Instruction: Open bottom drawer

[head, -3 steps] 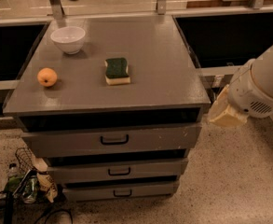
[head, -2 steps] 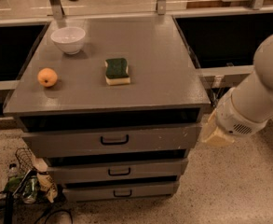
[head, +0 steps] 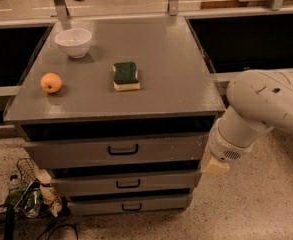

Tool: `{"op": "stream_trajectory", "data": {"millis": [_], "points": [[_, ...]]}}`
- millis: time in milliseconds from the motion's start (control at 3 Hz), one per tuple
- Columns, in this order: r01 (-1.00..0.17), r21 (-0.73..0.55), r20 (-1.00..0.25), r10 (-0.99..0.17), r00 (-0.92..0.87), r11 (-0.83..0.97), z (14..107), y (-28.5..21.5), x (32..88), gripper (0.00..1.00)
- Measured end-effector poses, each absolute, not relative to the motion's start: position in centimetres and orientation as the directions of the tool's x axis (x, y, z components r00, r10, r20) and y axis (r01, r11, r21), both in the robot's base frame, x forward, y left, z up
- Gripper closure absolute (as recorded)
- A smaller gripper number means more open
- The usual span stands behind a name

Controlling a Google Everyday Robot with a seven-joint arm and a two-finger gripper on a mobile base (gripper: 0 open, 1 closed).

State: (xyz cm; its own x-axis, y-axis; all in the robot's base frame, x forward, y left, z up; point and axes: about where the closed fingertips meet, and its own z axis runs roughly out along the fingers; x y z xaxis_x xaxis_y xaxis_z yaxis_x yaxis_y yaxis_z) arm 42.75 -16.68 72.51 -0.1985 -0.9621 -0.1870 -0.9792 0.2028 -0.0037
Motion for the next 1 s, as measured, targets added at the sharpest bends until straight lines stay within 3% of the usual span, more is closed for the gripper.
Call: {"op": "stream_trajectory", "data": {"millis": [1000], "points": [[-0.955, 0.036, -0.239, -0.925, -0.294, 0.294, 65.3, -14.6, 39.7, 1.00]]}}
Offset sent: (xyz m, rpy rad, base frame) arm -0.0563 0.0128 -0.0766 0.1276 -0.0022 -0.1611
